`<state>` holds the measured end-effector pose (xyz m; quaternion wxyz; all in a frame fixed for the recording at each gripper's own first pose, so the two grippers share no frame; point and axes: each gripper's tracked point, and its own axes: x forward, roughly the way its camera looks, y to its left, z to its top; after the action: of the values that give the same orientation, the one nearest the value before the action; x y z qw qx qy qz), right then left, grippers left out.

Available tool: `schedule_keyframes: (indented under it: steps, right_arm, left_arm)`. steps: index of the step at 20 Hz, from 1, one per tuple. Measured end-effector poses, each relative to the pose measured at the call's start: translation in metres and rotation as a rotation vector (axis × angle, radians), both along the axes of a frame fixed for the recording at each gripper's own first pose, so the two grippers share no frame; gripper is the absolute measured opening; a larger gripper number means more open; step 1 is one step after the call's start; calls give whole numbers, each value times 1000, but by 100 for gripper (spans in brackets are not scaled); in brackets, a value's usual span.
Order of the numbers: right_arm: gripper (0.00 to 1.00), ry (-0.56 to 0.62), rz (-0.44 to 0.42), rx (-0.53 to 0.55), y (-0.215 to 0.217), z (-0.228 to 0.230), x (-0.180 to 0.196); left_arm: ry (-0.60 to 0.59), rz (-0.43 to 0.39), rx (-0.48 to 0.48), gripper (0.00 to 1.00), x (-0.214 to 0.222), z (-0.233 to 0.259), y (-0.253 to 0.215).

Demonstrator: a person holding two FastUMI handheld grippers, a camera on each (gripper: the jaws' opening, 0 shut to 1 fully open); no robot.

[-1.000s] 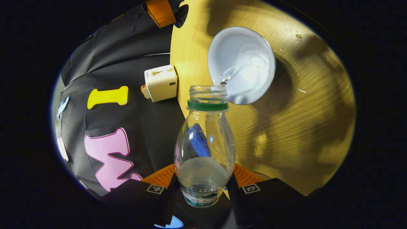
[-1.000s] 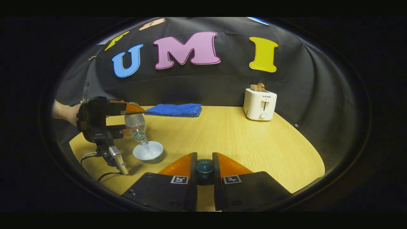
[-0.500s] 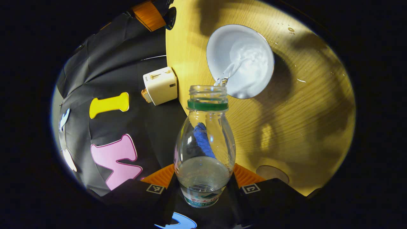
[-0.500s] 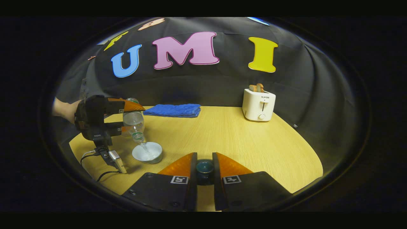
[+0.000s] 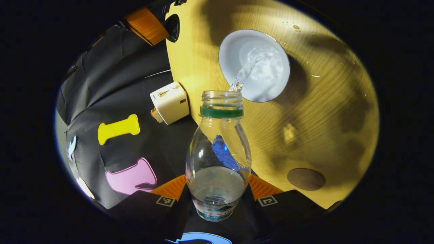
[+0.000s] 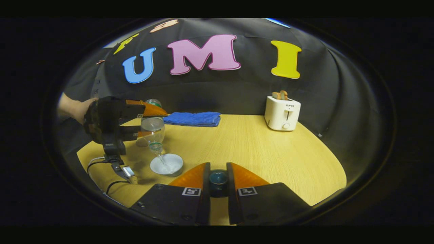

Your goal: Open the teacup lid with one hand, grasp the water bottle and pour water into the teacup with the other hand; after pouring, place the water bottle on the coaster and then close the teacup lid.

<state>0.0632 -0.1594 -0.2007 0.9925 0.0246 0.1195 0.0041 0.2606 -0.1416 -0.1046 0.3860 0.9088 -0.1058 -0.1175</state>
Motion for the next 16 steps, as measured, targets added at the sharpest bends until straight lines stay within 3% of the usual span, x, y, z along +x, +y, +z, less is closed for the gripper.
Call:
schedule_keyframes:
  steps: [16]
  right_arm:
    - [25,-5,-22,27,1,2,-9]
  left_arm:
    - [-56,-108,134,73,-7,22,-26]
